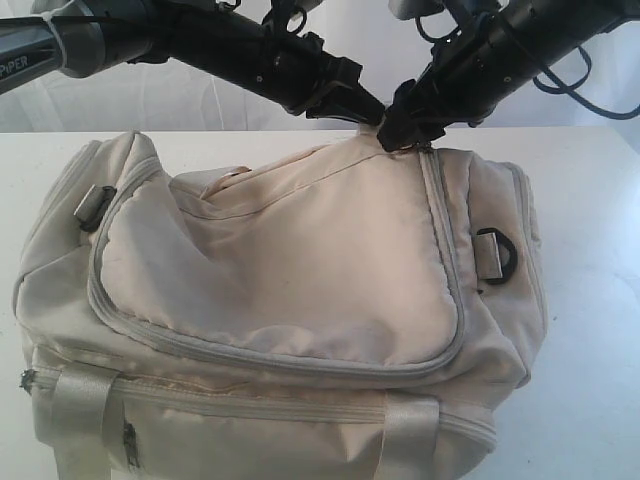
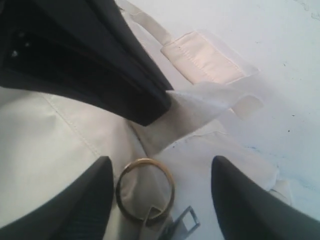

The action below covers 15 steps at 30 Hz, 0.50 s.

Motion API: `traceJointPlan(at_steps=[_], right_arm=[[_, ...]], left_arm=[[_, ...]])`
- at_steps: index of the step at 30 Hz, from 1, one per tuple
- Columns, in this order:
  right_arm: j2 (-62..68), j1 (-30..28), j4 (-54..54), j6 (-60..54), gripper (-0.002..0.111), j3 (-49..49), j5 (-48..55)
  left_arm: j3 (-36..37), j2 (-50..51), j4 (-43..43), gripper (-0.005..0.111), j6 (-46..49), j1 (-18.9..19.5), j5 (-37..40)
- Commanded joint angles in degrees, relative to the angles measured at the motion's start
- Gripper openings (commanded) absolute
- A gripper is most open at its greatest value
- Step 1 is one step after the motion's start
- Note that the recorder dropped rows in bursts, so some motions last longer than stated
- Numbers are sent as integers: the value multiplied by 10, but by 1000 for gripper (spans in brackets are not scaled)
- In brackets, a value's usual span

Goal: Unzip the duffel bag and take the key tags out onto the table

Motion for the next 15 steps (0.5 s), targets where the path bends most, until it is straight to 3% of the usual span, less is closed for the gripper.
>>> traceJointPlan(at_steps=[1, 6, 15], right_arm=[[9, 4, 21, -11, 55, -2, -8], [18, 11, 20, -11, 54, -2, -8], [17, 12, 16, -5, 16, -2, -11]], left_arm=[[-4, -24, -54, 0, 1, -1, 9], [-4, -24, -54, 0, 1, -1, 9], [-4, -24, -51, 0, 1, -1, 9]])
